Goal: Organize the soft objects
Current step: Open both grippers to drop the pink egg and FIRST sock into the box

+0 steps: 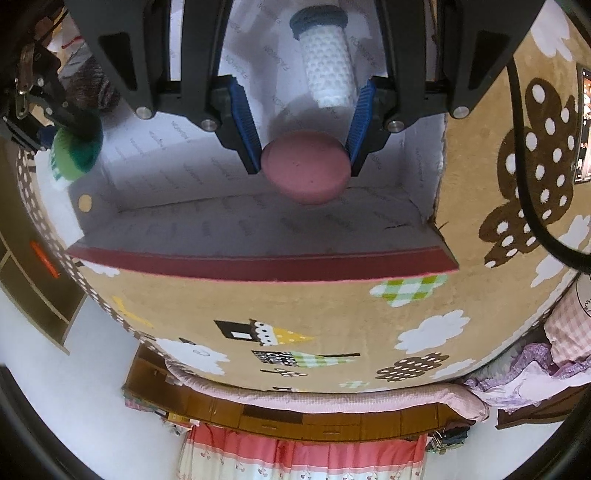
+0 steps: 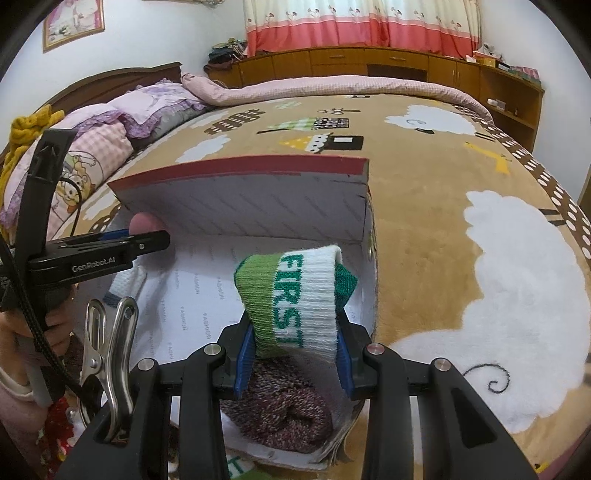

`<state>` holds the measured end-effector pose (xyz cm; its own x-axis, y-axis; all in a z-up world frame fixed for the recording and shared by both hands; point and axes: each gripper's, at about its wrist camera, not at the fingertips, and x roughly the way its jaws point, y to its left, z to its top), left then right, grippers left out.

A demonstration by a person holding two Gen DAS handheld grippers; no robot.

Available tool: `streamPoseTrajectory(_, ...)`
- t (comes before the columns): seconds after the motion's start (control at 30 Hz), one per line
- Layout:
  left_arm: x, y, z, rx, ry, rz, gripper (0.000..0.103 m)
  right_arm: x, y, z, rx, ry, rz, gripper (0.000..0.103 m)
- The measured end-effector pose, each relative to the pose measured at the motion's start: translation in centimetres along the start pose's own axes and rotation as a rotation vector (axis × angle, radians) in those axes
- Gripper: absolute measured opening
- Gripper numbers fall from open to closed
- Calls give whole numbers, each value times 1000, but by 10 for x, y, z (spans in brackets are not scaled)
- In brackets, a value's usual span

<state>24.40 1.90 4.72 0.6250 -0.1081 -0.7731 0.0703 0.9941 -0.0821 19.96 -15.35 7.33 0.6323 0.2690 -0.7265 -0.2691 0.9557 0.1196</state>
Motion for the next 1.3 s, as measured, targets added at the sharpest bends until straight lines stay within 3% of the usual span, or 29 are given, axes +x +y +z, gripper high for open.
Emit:
streamPoseTrajectory(0.73, 4, -5, -2, 38, 7, 35, 52, 5, 3, -1, -20, -6, -13, 40)
streamPoseTrajectory(1.2, -6, -3, -3, 26, -10, 47, 68, -2, 7, 2, -25, -17, -9, 51)
streamPoseTrajectory(1.3, -13, -2, -5, 26, -17, 46, 70, -7, 8, 4, -30, -33, -24, 59)
